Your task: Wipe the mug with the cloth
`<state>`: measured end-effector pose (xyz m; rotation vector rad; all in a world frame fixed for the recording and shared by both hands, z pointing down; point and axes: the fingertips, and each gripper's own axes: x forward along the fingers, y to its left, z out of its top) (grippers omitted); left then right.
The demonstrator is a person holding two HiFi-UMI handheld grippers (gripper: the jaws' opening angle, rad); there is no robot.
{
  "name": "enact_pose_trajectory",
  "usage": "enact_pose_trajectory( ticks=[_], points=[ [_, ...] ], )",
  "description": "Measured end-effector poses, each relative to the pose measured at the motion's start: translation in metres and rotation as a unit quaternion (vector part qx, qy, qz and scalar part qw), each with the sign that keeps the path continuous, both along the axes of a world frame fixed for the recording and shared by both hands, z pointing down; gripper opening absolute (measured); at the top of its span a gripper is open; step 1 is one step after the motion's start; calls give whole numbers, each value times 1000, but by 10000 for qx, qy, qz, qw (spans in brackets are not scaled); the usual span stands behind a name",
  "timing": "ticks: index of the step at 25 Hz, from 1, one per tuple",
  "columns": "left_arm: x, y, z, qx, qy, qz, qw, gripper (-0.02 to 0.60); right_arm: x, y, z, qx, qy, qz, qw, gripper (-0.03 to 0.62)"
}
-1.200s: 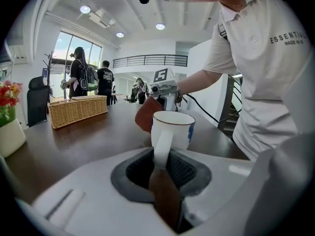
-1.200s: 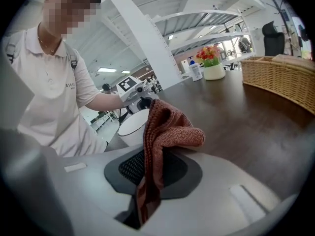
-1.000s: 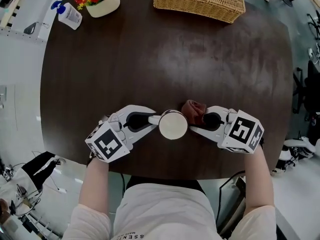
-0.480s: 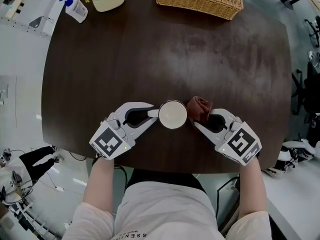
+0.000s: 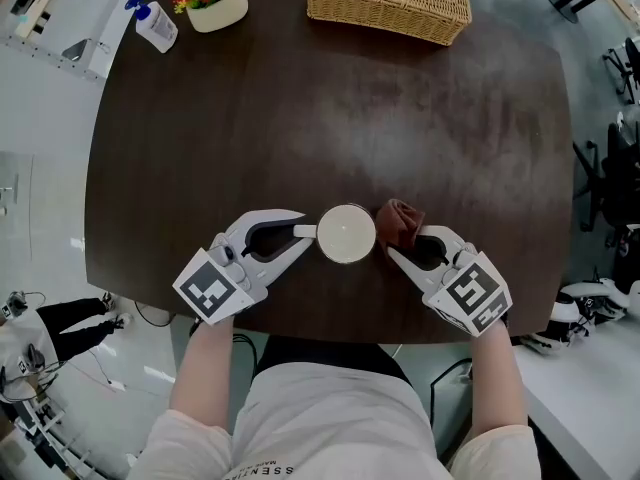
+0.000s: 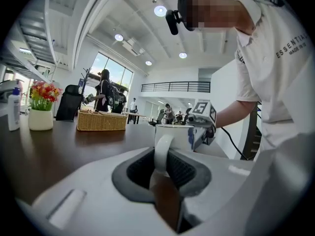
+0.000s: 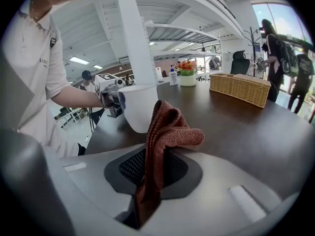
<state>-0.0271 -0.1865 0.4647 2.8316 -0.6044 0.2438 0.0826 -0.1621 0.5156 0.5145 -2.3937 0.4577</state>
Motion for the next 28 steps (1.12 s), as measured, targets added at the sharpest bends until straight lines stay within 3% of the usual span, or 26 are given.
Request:
enact_pose_trajectory(
  ticks=[4, 10, 18, 22, 28],
  points=[
    [7, -8, -25, 132, 179, -108, 9997, 72, -3, -7, -1, -21, -254, 467, 9986, 83],
    [13, -23, -44, 226, 418, -186, 9987, 72, -26, -30, -11, -116, -1014, 1213, 9873, 83],
    [10, -40, -52, 291, 642, -310, 9970, 69, -49, -35, -17, -206, -1409, 1219, 9823, 83],
    [6, -52, -63, 489, 873, -488, 9938, 64, -59, -33, -16, -229, -1370, 1005, 9852, 83],
    [1, -58, -64, 482, 980, -692, 9916, 63, -63, -21, -19, -523, -1528, 662, 9846, 83]
  ],
)
